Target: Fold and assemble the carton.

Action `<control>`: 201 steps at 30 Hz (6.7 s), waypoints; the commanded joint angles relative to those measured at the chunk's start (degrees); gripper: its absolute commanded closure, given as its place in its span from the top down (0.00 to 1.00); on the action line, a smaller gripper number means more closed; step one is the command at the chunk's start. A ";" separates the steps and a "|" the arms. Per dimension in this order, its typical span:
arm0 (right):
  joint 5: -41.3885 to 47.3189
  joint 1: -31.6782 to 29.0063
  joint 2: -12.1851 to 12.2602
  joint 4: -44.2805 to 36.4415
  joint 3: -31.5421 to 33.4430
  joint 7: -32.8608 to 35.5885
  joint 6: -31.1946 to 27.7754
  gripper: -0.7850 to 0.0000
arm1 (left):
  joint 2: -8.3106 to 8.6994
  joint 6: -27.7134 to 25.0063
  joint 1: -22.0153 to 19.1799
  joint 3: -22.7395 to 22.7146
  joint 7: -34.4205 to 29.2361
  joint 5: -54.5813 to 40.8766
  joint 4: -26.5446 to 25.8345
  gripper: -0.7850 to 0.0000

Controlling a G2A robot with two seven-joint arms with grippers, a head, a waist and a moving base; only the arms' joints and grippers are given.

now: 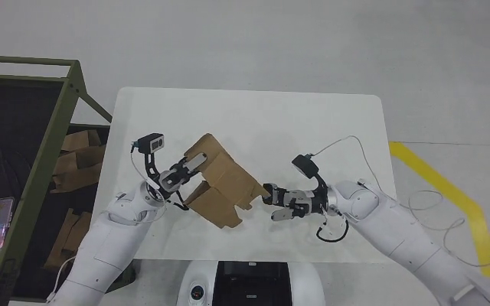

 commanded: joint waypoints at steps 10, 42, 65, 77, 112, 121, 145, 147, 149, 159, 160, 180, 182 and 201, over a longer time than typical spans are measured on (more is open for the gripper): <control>0.94 -0.79 0.14 0.27 1.26 0.00 0.01 1.00 | -0.16 0.00 0.16 -0.23 0.75 0.47 -0.04 0.00; -6.51 -2.32 -4.12 -1.23 0.92 -8.15 0.01 0.77 | -3.68 3.64 1.16 0.33 25.55 13.56 -2.86 0.00; -3.86 -1.90 -7.15 1.91 1.86 -4.69 0.01 0.34 | -4.65 3.82 1.02 0.27 24.80 13.99 -2.85 0.00; -6.85 -3.32 -7.82 1.71 4.42 -6.31 0.01 0.22 | -5.27 5.26 0.65 0.47 25.67 15.19 -2.29 0.00; -11.33 -4.70 -9.25 1.19 6.52 -9.44 0.98 0.00 | -6.56 4.96 0.96 0.16 25.38 15.14 -1.79 0.00; -12.17 -6.12 -8.74 -0.03 9.20 -10.57 0.01 0.00 | -6.58 5.10 1.09 0.46 22.30 11.80 -0.72 0.00; -10.75 -11.45 -6.68 -3.85 17.47 -10.04 0.01 0.00 | -6.74 5.58 0.94 0.40 17.25 7.81 1.15 0.00; -10.41 -11.54 -6.67 -3.77 17.73 -10.02 0.01 0.00 | -6.78 5.61 0.90 0.45 17.06 7.73 1.24 0.00; -10.16 -11.66 -6.66 -3.74 18.04 -10.03 0.01 0.00 | -6.83 5.72 0.89 0.50 16.93 7.70 1.31 0.00; -9.54 -12.64 -6.57 -3.92 19.80 -10.06 0.01 0.00 | -7.10 5.86 0.82 0.89 16.61 7.66 1.55 0.00; -9.45 -12.74 -6.56 -3.93 19.94 -10.01 0.01 0.00 | -7.12 5.95 0.82 0.93 16.52 7.71 1.58 0.00; -7.98 -13.97 -6.71 -4.50 21.82 -8.92 0.01 0.00 | -7.60 6.34 0.97 1.41 16.32 7.95 1.75 0.03; -7.92 -14.13 -6.72 -4.64 21.98 -8.69 0.01 0.00 | -7.65 6.39 0.95 1.41 16.41 8.14 1.78 0.22; -6.03 -15.55 -6.41 -6.33 24.45 -4.37 0.01 0.00 | -7.78 7.47 0.49 -0.02 15.74 4.95 3.24 1.00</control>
